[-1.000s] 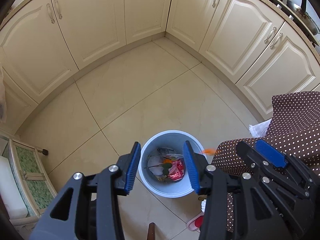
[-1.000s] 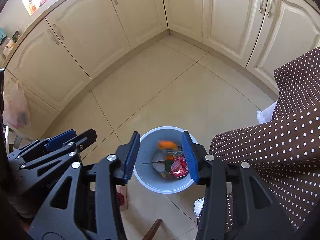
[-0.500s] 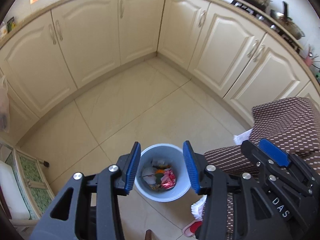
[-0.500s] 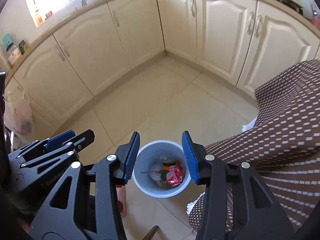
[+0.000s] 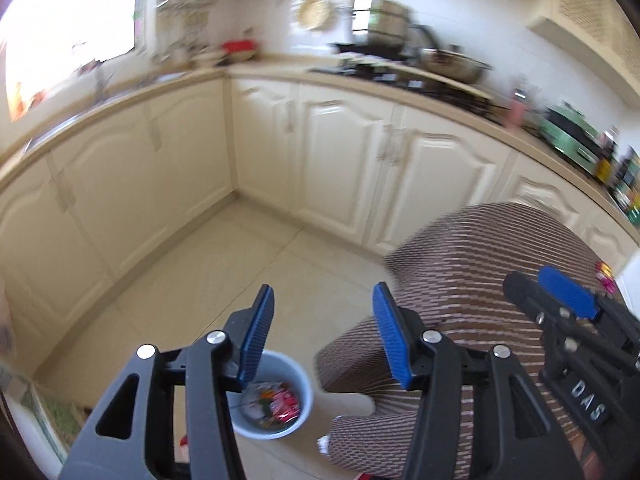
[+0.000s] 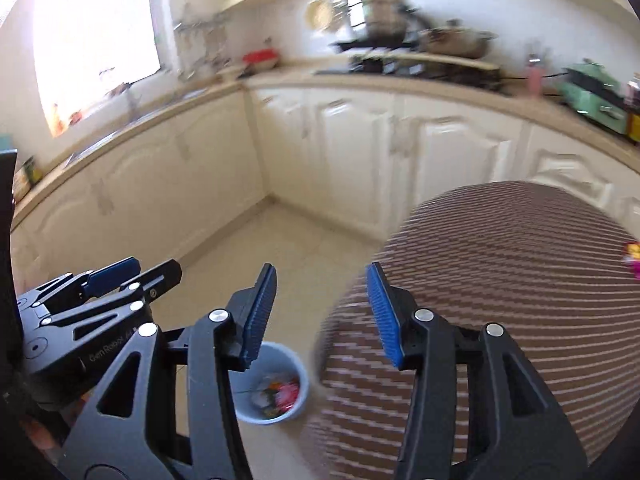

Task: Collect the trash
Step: 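Return both tools to the table toward the candy wrapper, then grasp the pink-yellow candy wrapper with the right tool and lift it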

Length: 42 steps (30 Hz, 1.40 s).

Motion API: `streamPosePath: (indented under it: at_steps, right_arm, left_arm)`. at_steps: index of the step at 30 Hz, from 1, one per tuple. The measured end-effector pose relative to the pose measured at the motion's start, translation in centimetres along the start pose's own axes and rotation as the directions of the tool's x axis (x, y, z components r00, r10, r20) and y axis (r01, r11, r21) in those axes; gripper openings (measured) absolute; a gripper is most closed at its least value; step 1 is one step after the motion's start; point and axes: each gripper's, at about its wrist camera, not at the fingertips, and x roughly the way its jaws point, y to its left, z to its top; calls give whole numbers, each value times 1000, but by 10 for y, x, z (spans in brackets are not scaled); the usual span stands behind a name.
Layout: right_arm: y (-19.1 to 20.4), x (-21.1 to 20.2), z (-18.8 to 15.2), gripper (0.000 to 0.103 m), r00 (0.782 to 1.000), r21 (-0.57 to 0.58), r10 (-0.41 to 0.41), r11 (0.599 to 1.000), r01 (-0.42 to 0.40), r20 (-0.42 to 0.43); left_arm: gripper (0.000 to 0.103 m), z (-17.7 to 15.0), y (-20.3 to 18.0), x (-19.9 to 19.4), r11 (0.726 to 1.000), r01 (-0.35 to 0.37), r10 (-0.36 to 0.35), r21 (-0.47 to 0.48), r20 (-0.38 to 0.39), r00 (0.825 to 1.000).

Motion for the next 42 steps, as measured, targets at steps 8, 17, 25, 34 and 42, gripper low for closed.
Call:
streamPosePath:
  at_steps: [8, 17, 25, 34, 42]
  right_arm:
    - [-153, -61, 5, 49, 974, 136, -218, 968, 209, 56]
    - [-292, -62, 0, 53, 913, 233, -407, 887, 399, -16]
    - [-391, -7, -17, 53, 879, 297, -444, 828, 476, -173]
    - [-406, 24, -12, 36, 875, 270, -439, 834, 482, -206]
    - [-313, 16, -1, 36, 940, 169, -323, 926, 338, -111]
  left_arm:
    - [54, 19, -174, 3, 973, 131, -136, 188, 14, 991]
    - [54, 26, -317, 68, 931, 235, -216, 279, -98, 971]
    - [54, 20, -360, 135, 918, 264, -204, 296, -220, 954]
    - [54, 23, -348, 155, 929, 276, -208, 247, -266, 941]
    - [54, 29, -287, 133, 942, 260, -209, 211, -237, 949]
